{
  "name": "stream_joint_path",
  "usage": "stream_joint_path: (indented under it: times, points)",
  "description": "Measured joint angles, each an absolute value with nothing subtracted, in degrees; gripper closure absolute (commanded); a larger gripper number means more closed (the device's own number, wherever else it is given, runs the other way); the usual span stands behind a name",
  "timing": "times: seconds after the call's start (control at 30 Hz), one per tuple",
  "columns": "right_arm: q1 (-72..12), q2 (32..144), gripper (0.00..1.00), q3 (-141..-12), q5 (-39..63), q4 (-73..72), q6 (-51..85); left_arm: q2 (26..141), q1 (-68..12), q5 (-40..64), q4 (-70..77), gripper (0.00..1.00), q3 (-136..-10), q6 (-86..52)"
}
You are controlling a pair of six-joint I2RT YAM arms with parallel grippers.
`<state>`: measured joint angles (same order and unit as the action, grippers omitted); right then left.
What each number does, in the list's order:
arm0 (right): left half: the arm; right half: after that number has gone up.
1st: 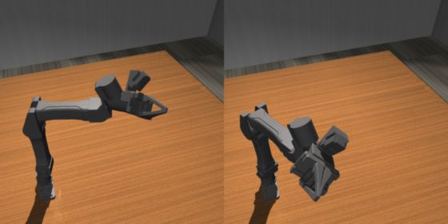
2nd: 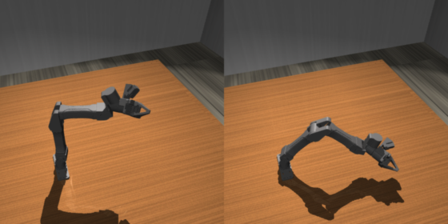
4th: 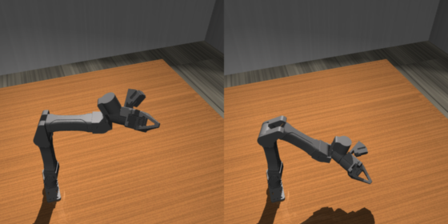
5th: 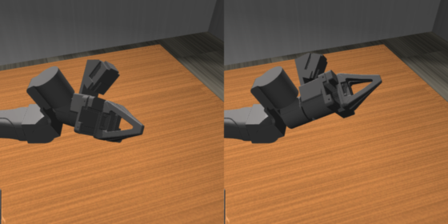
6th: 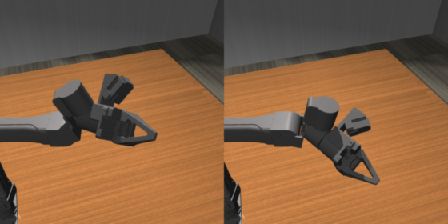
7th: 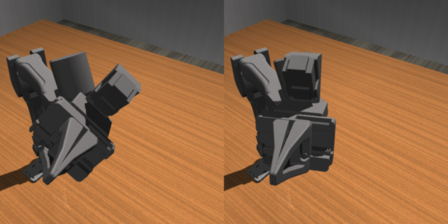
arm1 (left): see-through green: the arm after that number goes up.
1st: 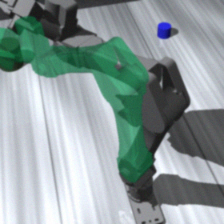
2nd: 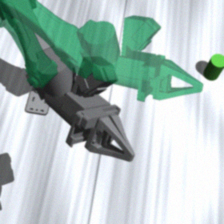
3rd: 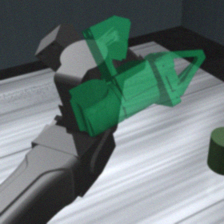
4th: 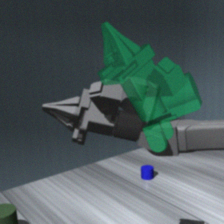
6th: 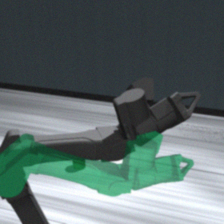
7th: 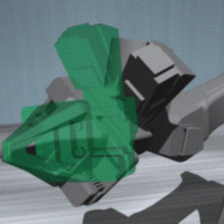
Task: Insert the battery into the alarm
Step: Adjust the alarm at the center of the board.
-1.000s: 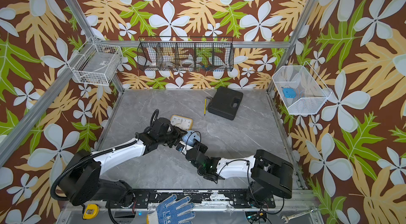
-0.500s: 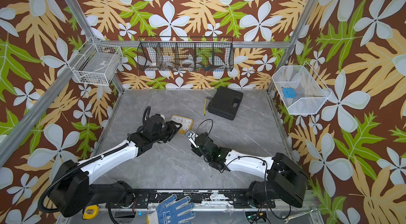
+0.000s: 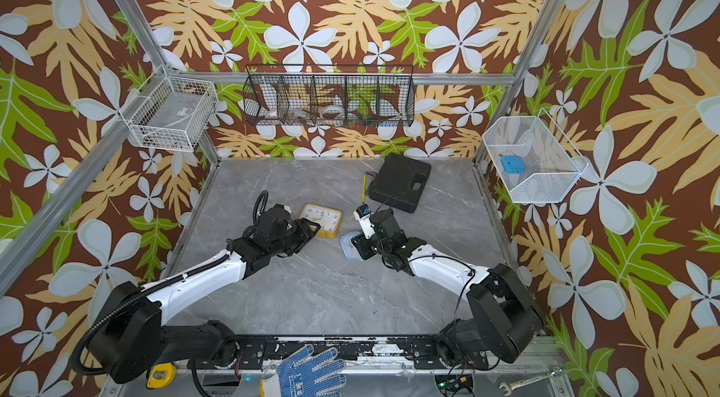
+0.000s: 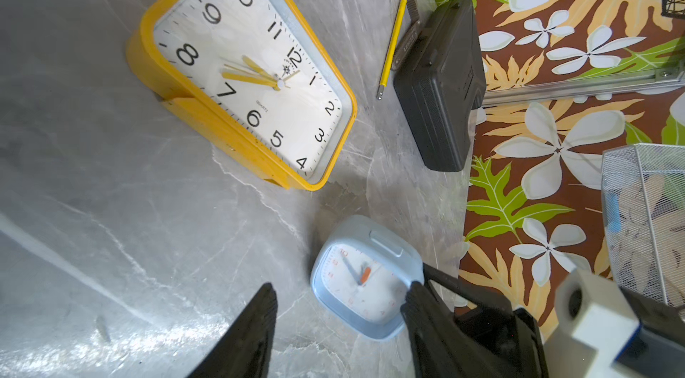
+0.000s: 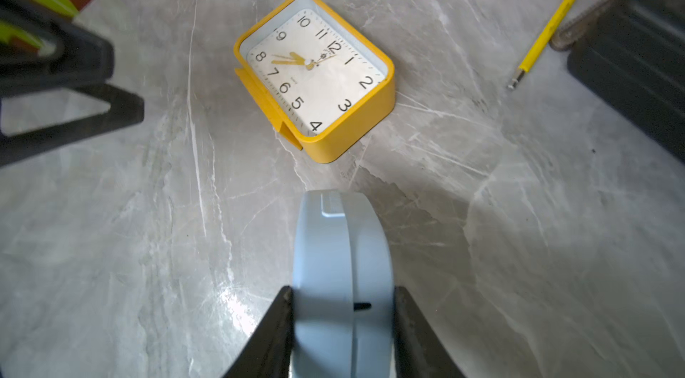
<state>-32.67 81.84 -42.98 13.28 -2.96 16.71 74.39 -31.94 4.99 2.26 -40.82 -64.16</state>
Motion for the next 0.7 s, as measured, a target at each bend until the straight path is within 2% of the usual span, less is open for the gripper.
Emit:
stream_joint_path:
  times: [0.27,0.4,0.57,0.7]
  points:
    - [-22.55,82.54,0.56,-39.83,24.25,-5.80,29.26,74.26,-31.94,6.35,5.37,0.42,-38.17,-64.03]
    - [-20.18,85.06,0.53,-38.48,28.88,-8.86,32.93,74.15,-31.94,6.66,6.63,0.42,-37.63,-64.01]
    - [-17.93,86.74,0.38,-36.97,32.03,-8.82,35.64,73.28,-31.94,7.62,8.75,0.43,-36.40,-63.24]
    - [-16.27,87.85,0.31,-37.32,33.34,-8.60,35.75,73.25,-31.94,8.19,10.09,0.43,-35.92,-62.89]
